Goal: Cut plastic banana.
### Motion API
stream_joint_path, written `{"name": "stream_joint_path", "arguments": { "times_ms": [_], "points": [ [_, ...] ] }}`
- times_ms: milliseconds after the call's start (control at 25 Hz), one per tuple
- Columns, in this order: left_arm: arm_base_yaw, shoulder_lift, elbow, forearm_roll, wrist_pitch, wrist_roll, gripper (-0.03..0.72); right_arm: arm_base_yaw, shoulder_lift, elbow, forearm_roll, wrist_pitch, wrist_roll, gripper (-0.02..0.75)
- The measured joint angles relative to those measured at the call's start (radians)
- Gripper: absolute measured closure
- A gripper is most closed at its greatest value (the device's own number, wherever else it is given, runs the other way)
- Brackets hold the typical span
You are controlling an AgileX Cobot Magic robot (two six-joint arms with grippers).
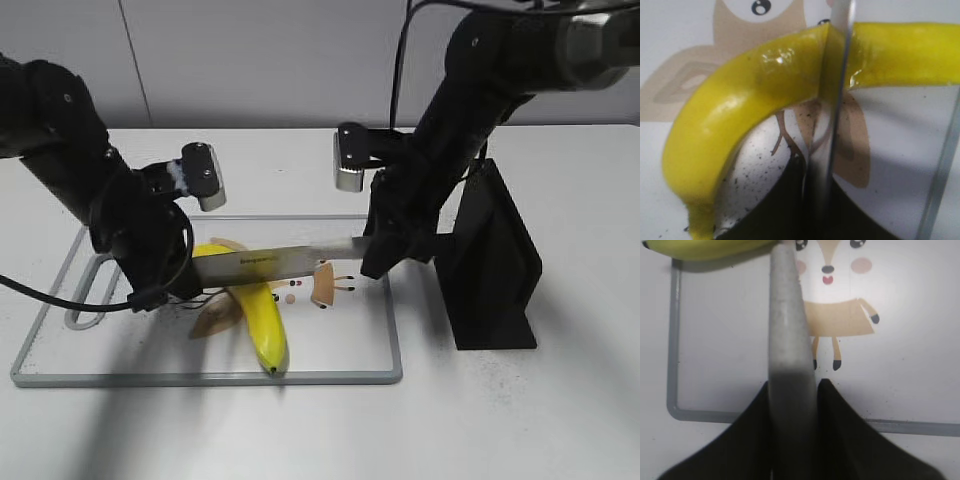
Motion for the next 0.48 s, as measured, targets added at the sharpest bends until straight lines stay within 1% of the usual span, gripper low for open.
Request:
{"name": "stream_joint_path", "arguments": {
  "times_ms": [80,480],
  "points": [
    [-0.002,0.027,0.0,-0.002,-0.011,0.001,0.688,0.0,0.024,0.0,-0.007,-0.012,-0.003,0.551],
    [-0.003,0.028,0.0,0.004,-0.002,-0.003,0.688,0.0,-0.002,-0.007,-0.018,-0.02,-0.004,0.55]
  ]
}}
